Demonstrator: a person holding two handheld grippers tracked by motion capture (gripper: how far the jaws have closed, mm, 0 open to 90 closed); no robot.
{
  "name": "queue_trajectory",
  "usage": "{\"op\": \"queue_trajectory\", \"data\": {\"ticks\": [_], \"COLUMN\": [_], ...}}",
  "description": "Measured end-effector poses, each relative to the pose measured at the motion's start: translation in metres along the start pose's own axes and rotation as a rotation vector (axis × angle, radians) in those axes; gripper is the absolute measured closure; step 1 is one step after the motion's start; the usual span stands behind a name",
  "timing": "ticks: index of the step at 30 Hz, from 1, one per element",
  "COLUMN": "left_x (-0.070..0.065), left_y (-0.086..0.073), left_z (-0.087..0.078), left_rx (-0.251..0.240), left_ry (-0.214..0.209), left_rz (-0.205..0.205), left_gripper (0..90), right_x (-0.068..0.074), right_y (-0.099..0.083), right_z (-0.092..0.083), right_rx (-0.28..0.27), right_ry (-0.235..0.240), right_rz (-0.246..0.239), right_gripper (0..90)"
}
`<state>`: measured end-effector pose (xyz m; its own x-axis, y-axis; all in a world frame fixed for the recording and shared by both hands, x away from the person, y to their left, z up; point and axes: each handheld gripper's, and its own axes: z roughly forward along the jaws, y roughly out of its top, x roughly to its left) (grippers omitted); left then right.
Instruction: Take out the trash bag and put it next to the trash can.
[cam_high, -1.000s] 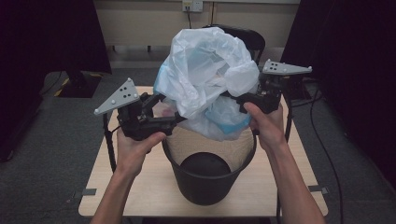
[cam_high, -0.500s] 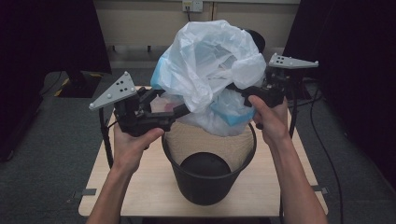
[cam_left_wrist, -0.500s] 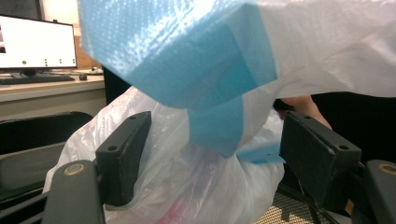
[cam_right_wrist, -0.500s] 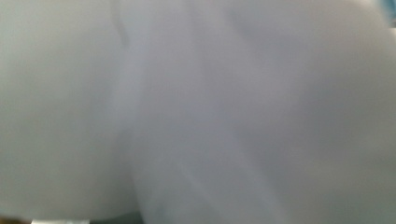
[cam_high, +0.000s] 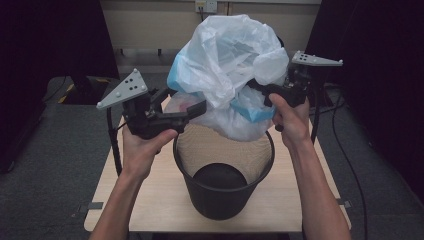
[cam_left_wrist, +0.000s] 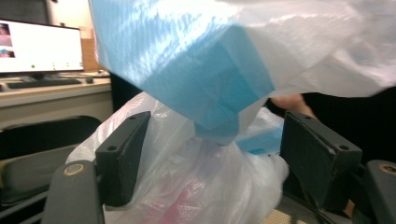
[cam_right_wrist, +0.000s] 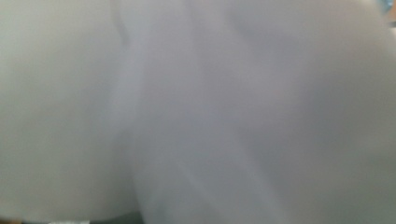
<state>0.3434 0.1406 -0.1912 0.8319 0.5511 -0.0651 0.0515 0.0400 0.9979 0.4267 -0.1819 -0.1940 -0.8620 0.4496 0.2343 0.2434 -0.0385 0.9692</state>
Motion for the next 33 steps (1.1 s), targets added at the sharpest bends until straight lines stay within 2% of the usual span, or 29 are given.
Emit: {"op": "queue_trajectory", "data": {"ticks": [1,2,3,5,6,8,11,13,14,16,17,20,21,23,27,33], "left_x": [0.002,0.007,0.007,0.017,0.017,0.025,0.043,0.054,0.054,0.062,0.069,0.076,0.083,0.087,0.095,0.101], "left_y": [0.003,0.005,0.005,0.005,0.005,0.003,0.000,0.000,0.000,-0.001,-0.003,-0.005,-0.010,-0.013,-0.029,-0.046], "left_z": [0.004,0.010,0.010,0.016,0.016,0.023,0.030,0.032,0.032,0.035,0.039,0.042,0.043,0.043,0.037,0.020], "left_rx": [0.014,0.025,0.025,0.001,0.001,0.007,-0.015,-0.022,-0.022,-0.036,-0.037,-0.023,-0.012,-0.009,0.008,0.025], "left_ry": [0.008,0.000,0.000,-0.016,-0.016,0.002,0.025,0.017,0.017,0.010,0.033,0.049,0.066,0.071,0.089,0.100], "left_rz": [0.006,-0.010,-0.010,-0.052,-0.052,-0.054,-0.110,-0.139,-0.139,-0.175,-0.198,-0.193,-0.214,-0.228,-0.252,-0.255], "left_gripper": [24.9,23.9,24.1,24.3,24.5,24.7,26.6,27.9,28.8,27.0,22.4,23.1,22.7,22.7,22.7,23.0], "right_x": [-0.001,-0.003,-0.003,-0.010,-0.010,-0.016,-0.021,-0.024,-0.024,-0.029,-0.031,-0.039,-0.047,-0.055,-0.065,-0.078], "right_y": [0.002,0.006,0.006,0.008,0.008,0.007,0.006,0.006,0.006,0.006,0.006,0.007,0.006,0.005,0.004,0.006], "right_z": [0.000,-0.001,-0.001,-0.003,-0.003,-0.002,-0.001,0.000,0.000,0.003,0.004,0.005,0.005,0.003,-0.001,-0.012], "right_rx": [-0.004,-0.011,-0.011,-0.008,-0.008,0.006,0.017,0.021,0.021,0.025,0.026,0.027,0.026,0.020,0.011,-0.019], "right_ry": [-0.005,-0.018,-0.018,-0.030,-0.030,-0.048,-0.060,-0.064,-0.064,-0.070,-0.080,-0.090,-0.107,-0.125,-0.152,-0.193], "right_rz": [-0.003,-0.005,-0.005,-0.015,-0.015,-0.009,-0.001,0.006,0.006,0.016,0.020,0.042,0.061,0.084,0.092,0.104], "right_gripper": [88.2,88.2,88.2,88.2,88.2,88.2,88.2,88.2,88.2,88.2,88.2,88.2,88.1,88.2,88.2,88.2]}}
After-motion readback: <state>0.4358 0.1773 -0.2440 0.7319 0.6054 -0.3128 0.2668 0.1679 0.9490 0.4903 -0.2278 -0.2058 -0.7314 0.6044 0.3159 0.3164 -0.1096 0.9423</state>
